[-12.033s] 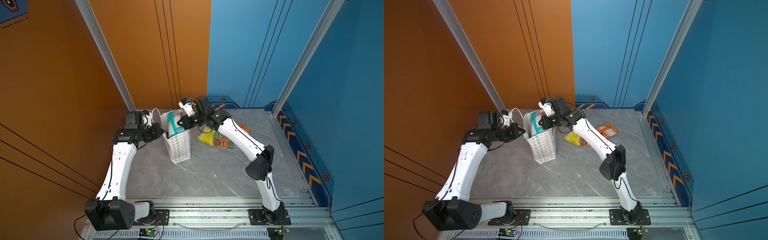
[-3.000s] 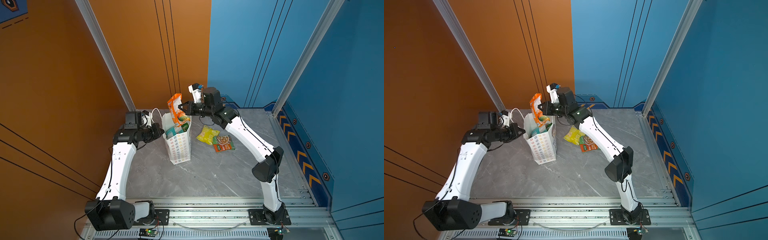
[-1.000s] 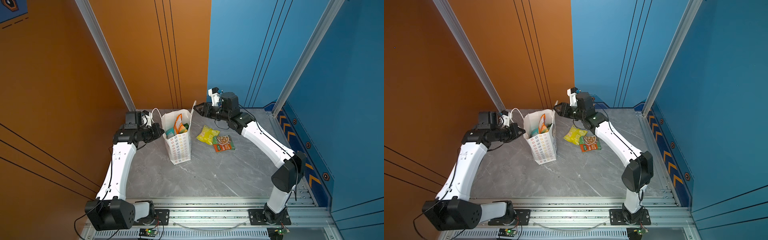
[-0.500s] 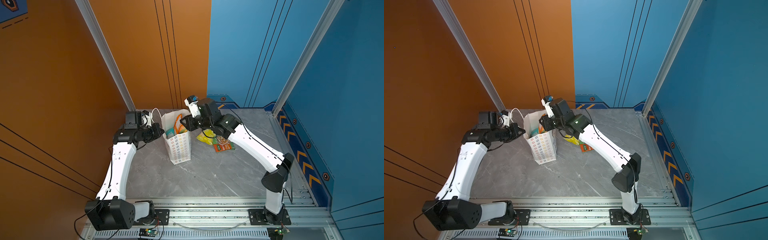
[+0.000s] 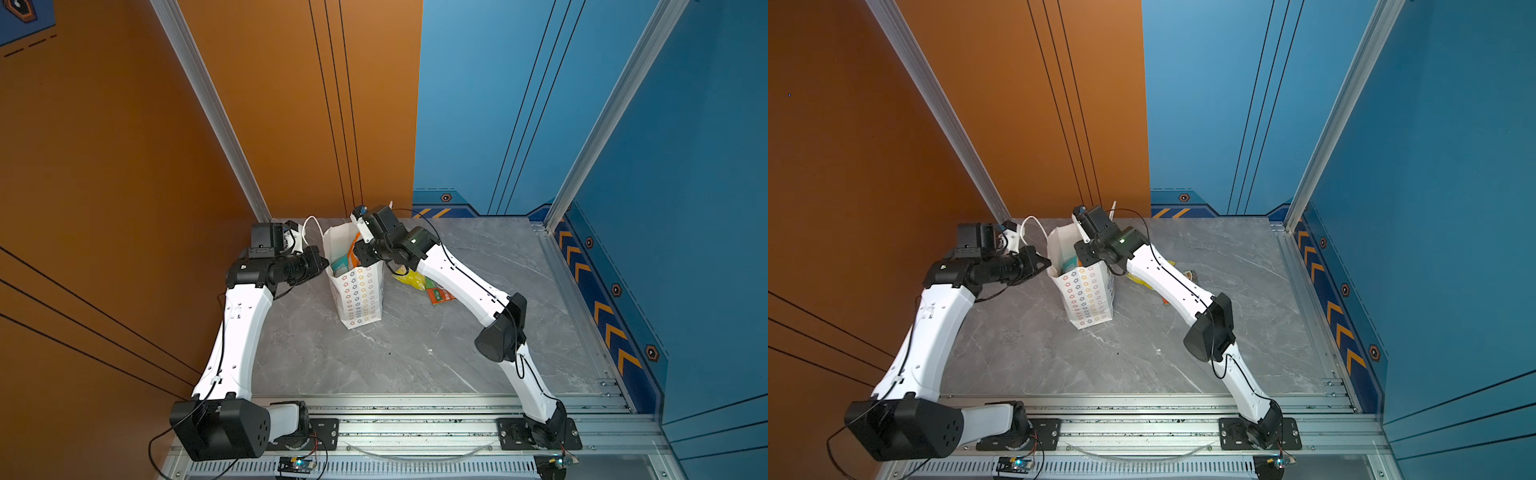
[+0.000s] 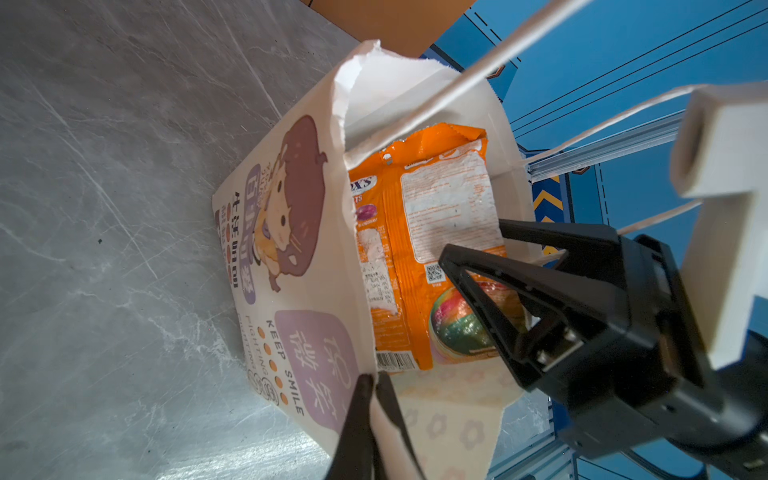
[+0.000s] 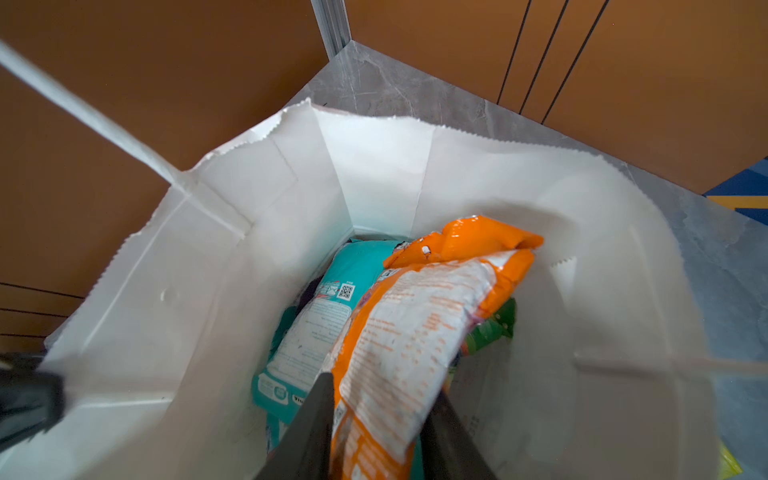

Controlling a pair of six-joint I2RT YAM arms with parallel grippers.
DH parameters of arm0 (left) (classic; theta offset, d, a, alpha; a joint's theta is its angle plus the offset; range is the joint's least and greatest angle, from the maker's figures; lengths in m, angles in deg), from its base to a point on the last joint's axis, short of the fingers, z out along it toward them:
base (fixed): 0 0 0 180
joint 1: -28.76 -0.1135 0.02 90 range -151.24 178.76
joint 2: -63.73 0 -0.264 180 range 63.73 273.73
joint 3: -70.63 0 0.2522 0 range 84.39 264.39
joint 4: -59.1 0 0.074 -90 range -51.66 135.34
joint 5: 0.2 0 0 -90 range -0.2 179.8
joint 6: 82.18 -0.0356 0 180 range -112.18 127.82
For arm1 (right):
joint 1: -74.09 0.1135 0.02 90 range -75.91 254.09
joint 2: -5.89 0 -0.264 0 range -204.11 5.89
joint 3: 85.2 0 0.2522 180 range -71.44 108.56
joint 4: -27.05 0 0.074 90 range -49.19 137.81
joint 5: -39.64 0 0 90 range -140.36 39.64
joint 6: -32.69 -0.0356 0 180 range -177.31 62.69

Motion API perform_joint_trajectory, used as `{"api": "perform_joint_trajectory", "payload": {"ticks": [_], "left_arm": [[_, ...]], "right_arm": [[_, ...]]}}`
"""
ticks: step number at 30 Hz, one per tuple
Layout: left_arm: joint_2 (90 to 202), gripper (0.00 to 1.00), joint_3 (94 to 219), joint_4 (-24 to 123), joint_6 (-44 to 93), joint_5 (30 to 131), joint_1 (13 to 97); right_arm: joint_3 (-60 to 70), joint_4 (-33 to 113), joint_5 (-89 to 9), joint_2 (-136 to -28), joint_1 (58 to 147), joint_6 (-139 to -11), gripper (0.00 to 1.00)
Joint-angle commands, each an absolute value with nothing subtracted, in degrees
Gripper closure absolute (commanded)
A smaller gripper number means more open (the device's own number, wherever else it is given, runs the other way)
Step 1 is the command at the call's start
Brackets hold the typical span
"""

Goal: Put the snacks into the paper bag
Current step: 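Lower the orange packet into the bag and open the right gripper, then withdraw the right gripper from the bag toward the yellow packet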

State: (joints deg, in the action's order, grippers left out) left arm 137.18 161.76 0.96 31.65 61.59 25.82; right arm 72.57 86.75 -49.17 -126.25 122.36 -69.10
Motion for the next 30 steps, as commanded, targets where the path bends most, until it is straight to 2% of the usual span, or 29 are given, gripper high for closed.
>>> {"api": "perform_joint_trajectory", "payload": {"ticks": [1,9,12,17,24,30], "left_arm": [[136.7,0.99,162.4,2.1,31.8,59.8,26.0],[136.7,0.99,162.4,2.0,32.0,59.7,26.0],[136.4,0.99,162.4,2.1,31.9,60.0,26.0],[136.3,0.99,162.1,2.0,31.8,60.0,26.0],[136.6,0.99,161.9,2.0,31.5,59.9,25.8],[136.7,0.99,161.8,2.0,31.5,59.7,25.6]], "right_arm": [[75.3,90.9,-50.0,-127.6,121.8,-68.6,0.64],[76.4,90.9,-47.2,-127.2,120.3,-70.3,0.65],[76.0,90.9,-48.8,-125.4,120.0,-70.4,0.61],[74.0,90.1,-50.0,-121.0,119.6,-70.4,0.61],[52.5,73.5,-42.4,-104.0,119.0,-74.1,0.55],[35.4,64.6,-41.2,-92.6,114.7,-78.6,0.47]]}}
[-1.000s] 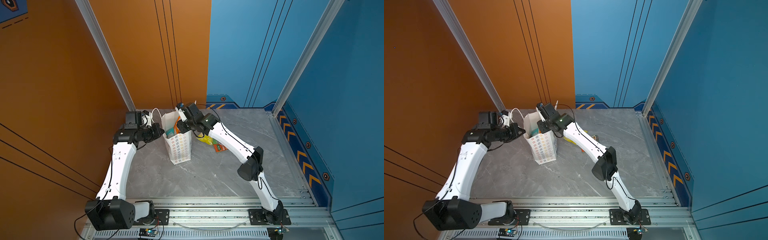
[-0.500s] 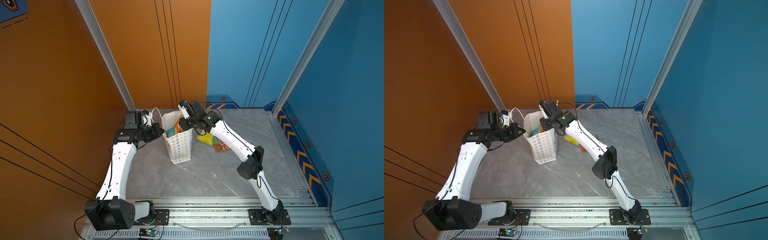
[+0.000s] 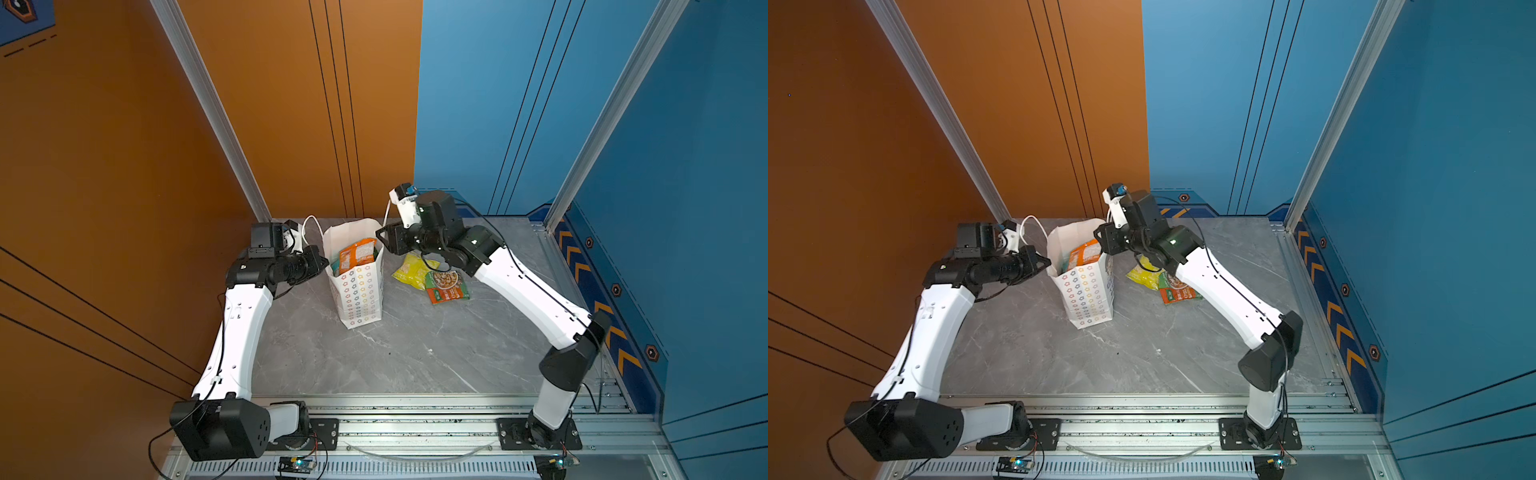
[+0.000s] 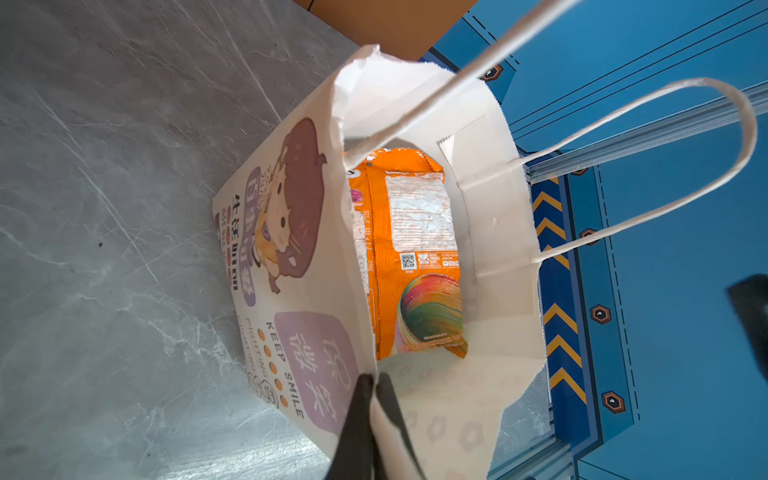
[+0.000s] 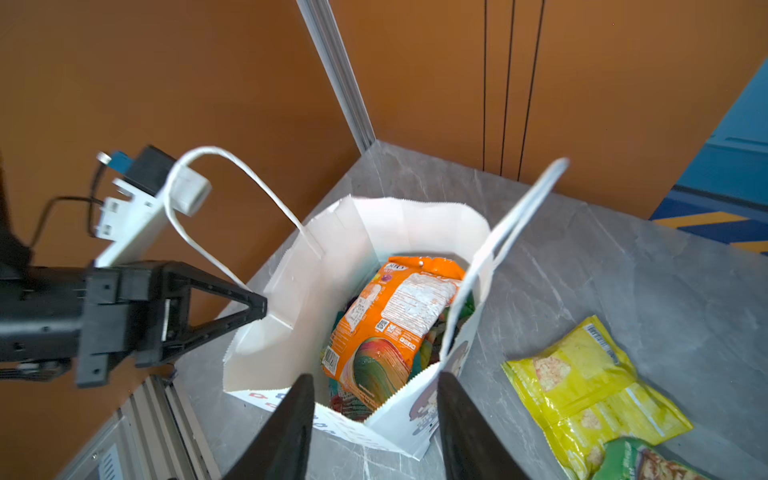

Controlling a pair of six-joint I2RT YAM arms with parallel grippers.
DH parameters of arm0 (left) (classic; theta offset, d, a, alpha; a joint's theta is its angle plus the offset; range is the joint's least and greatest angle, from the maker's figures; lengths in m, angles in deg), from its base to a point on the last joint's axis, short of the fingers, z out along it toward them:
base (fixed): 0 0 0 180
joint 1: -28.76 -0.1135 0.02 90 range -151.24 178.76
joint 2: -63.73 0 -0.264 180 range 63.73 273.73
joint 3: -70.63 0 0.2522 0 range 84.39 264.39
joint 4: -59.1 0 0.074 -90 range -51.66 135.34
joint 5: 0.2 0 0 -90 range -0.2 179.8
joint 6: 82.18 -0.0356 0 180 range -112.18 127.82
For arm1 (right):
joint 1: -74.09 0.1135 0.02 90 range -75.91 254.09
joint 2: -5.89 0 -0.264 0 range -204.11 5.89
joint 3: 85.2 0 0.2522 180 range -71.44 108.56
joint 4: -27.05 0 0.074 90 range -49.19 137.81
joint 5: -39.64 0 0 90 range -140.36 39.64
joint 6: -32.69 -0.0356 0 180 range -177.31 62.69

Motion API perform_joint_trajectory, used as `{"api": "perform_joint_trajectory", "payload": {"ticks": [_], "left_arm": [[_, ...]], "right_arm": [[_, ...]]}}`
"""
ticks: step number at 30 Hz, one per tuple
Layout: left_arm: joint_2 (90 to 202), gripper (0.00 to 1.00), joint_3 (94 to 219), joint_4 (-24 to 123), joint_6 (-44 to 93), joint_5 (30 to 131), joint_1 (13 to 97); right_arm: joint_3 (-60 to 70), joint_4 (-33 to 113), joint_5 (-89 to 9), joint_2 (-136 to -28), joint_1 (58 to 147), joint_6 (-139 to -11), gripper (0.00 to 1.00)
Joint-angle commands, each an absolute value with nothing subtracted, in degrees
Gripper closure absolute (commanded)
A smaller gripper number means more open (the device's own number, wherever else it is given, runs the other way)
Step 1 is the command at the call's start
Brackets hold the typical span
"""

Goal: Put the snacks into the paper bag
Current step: 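Withdraw the right gripper from the bag toward the yellow packet, then lower the right gripper and grasp the green-red soup-base packet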

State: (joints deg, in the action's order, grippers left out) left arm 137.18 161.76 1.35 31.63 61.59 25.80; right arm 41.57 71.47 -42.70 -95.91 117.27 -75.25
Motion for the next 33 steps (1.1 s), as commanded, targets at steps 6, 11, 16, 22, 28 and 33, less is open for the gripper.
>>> {"api": "perform_joint_trajectory", "payload": {"ticks": [6,11,16,22,28,33], "left_arm": [[136.8,0.99,161.7,2.0,31.3,59.7,25.4],[137.0,0.99,161.9,2.0,31.3,59.7,25.4],[137.0,0.99,161.9,2.0,31.4,59.8,25.3],[136.9,0.99,161.9,2.0,31.6,59.8,25.4],[136.4,0.99,161.6,2.0,31.7,59.9,25.4],[136.2,0.99,161.4,1.9,31.7,59.9,25.3]], "right_arm": [[18.5,61.8,-40.4,-86.3,104.7,-83.1,0.39],[6.4,59.9,-39.7,-85.1,95.2,-85.8,0.31],[-1.4,57.3,-36.8,-88.1,87.5,-88.8,0.24],[-3.8,54.8,-38.3,-94.1,84.3,-89.1,0.23],[-0.4,54.9,-38.5,-101.6,84.2,-88.1,0.25],[0.5,53.9,-35.2,-105.3,84.9,-88.3,0.27]]}}
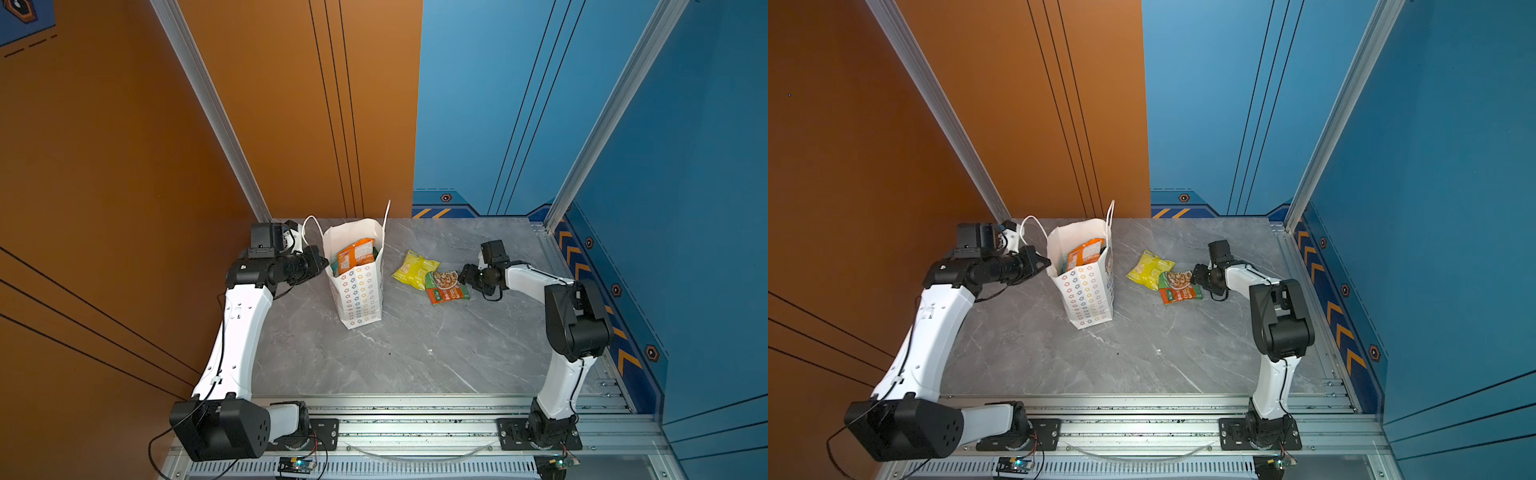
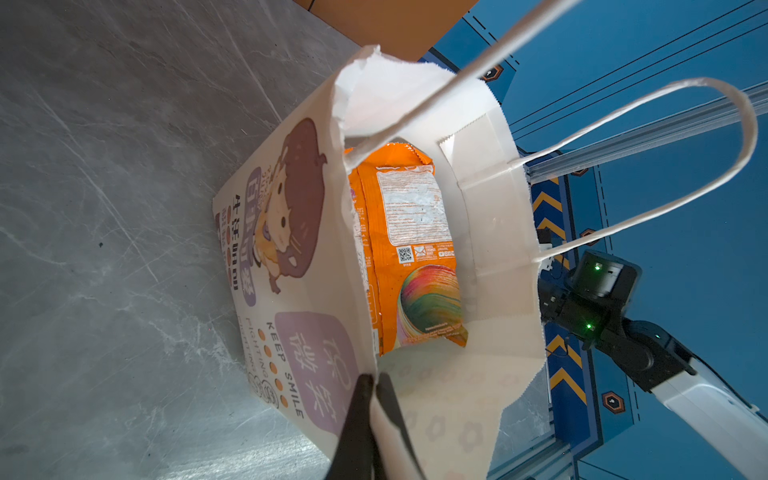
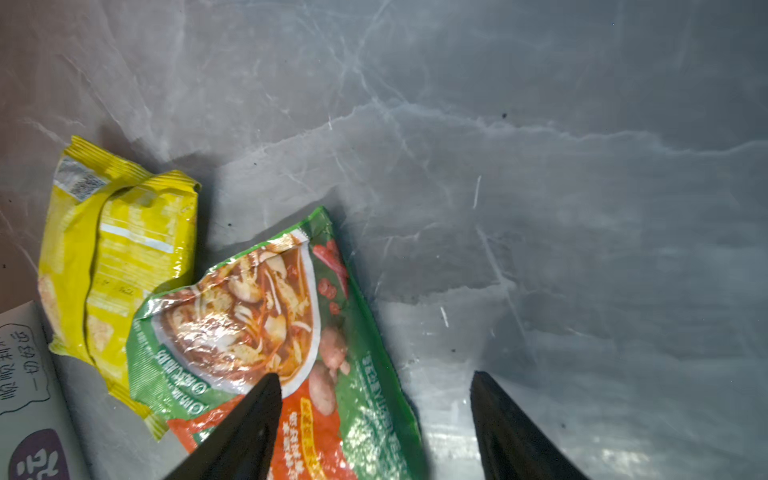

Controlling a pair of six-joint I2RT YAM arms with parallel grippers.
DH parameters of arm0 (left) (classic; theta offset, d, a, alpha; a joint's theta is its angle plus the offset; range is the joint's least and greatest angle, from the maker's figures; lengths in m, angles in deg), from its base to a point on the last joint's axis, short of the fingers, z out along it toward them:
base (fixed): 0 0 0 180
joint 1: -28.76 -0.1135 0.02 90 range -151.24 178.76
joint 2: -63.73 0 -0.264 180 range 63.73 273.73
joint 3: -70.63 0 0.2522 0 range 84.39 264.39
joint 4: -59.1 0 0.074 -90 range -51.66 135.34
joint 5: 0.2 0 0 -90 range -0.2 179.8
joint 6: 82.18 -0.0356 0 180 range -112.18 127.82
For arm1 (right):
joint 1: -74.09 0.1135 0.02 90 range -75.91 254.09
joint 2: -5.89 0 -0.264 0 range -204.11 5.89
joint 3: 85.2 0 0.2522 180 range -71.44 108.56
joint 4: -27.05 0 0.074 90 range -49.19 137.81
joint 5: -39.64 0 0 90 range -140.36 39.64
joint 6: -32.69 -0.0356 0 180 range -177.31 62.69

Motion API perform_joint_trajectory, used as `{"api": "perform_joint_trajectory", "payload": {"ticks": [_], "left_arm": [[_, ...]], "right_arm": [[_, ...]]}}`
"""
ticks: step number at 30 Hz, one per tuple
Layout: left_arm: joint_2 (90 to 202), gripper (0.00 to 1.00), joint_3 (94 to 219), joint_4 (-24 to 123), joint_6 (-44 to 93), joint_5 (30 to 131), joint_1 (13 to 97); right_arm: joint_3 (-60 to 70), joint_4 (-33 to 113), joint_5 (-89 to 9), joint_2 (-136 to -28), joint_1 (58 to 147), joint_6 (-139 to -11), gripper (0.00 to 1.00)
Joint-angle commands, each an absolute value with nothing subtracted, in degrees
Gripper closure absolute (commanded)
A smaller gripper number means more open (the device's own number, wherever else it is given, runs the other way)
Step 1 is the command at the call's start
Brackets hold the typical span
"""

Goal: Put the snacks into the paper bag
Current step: 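Lower the right gripper and grasp the green-red soup-base packet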

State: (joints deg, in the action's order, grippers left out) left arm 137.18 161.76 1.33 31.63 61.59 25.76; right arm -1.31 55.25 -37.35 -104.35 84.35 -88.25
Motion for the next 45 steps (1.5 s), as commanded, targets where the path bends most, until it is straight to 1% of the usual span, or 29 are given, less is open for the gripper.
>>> {"api": "perform_joint_trajectory", "payload": {"ticks": [1,9,13,16,20,24,26,30,36,40,45], "left_arm": [[136.2,0.99,161.4,1.9,31.7,59.9,25.3],[136.7,1.0,161.6,2.0,31.7,59.8,25.2],[136.6,0.99,161.4,1.9,31.6,59.9,25.2],[136.2,0.99,161.2,1.9,31.6,59.8,25.2],[136.0,0.99,161.1,1.9,31.7,59.9,25.1],[135.9,1.0,161.0,2.0,31.8,59.9,25.2],[135.7,0.99,160.9,2.0,31.9,59.9,25.2],[135.1,0.99,160.7,2.0,32.0,60.0,25.2],[134.6,0.99,160.6,1.9,32.2,59.9,25.1],[134.6,0.99,160.6,1.9,32.2,59.8,25.1],[135.0,0.99,160.8,2.0,32.3,59.9,25.2]], "right_arm": [[0.2,53.7,-34.4,-105.6,85.2,-88.5,0.27],[-6.6,49.2,-31.2,-103.1,88.8,-91.9,0.29],[-12.5,44.0,-27.8,-100.6,91.4,-96.7,0.3],[-15.5,42.9,-27.3,-97.1,94.8,-98.3,0.3],[-15.0,48.1,-29.5,-91.4,98.2,-95.9,0.3],[-11.7,54.6,-31.9,-88.4,96.7,-90.2,0.3],[-8.4,59.2,-33.3,-89.6,95.7,-86.4,0.3],[-1.7,64.6,-32.5,-95.3,93.5,-80.4,0.3],[5.4,67.1,-28.8,-105.2,91.4,-75.9,0.3],[7.8,68.2,-27.5,-109.3,90.8,-74.2,0.33],[6.6,67.5,-24.7,-110.0,91.3,-73.9,0.34]]}}
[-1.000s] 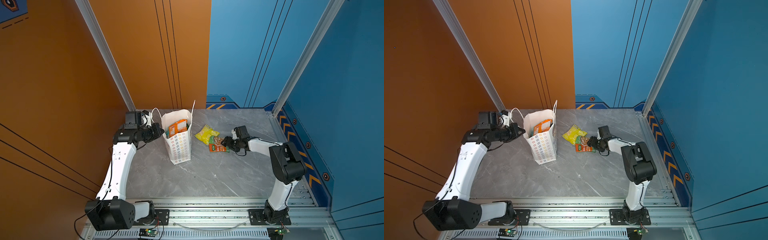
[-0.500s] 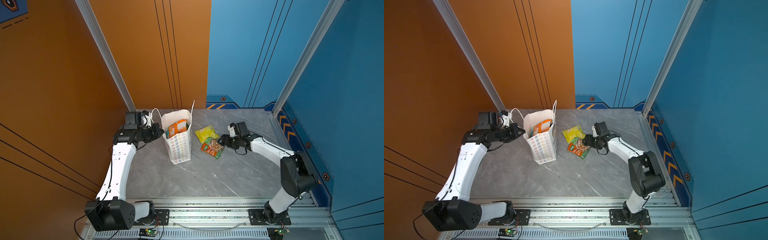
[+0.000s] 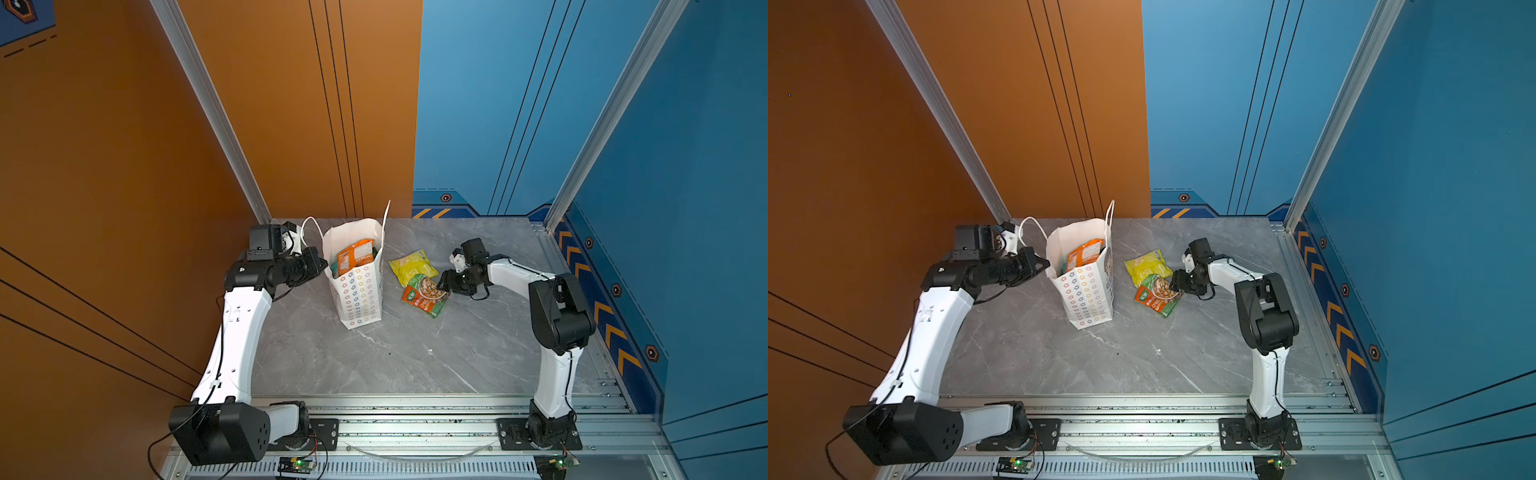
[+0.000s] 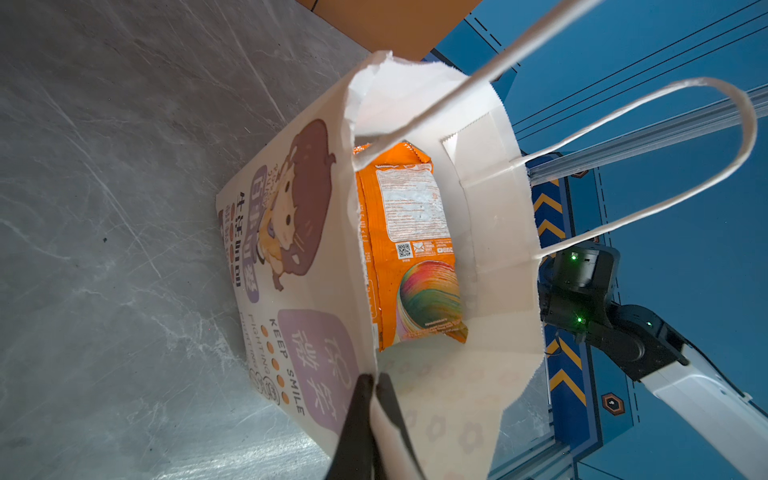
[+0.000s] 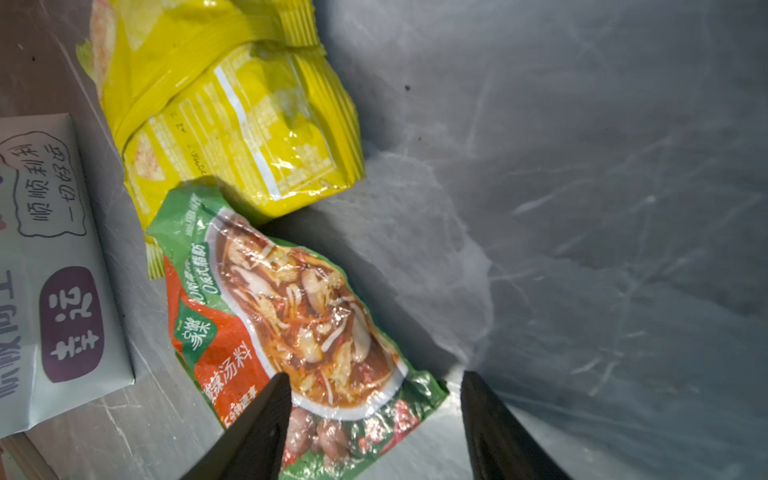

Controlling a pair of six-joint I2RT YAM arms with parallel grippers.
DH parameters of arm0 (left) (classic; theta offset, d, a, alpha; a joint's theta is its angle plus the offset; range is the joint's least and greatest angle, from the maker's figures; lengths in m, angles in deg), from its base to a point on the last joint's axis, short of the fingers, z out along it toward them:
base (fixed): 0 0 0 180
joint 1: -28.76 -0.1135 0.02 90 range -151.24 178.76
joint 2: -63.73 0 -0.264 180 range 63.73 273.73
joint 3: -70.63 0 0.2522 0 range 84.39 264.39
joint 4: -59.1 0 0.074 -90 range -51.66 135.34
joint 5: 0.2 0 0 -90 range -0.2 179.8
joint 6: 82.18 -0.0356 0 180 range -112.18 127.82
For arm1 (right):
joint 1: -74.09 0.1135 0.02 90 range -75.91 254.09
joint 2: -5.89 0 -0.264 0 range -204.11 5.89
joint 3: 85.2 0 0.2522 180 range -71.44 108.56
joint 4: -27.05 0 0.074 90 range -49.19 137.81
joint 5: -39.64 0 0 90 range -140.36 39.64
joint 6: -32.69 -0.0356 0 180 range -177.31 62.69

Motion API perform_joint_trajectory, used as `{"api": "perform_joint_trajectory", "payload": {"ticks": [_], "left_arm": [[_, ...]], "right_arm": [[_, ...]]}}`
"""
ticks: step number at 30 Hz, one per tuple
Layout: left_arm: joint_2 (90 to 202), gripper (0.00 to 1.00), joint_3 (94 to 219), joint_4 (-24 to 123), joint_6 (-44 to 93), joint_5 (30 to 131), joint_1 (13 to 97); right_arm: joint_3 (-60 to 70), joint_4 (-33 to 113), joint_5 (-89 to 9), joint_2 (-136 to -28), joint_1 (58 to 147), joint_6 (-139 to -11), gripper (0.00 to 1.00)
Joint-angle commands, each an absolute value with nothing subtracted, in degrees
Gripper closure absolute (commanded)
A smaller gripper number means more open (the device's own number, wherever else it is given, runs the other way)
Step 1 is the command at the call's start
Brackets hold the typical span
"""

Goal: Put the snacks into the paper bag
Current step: 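Lower the right gripper and grasp the green-red soup-base packet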

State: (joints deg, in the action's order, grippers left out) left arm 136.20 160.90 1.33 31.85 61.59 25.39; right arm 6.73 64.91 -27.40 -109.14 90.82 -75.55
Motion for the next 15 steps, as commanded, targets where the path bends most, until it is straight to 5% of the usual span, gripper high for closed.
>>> {"api": "perform_joint_trajectory", "payload": {"ticks": [1,15], "left_arm": [[135.2,0.99,160.9,1.9,32.3,59.9,25.2],[135.8,0.99,161.2,1.9,32.0,60.0,25.1]], "right_arm": [[5.9,67.0,-24.1,-109.8,91.7,-74.0,0.35],[-3.5,61.5,-19.1,-102.5,103.6,-80.3,0.35]]}}
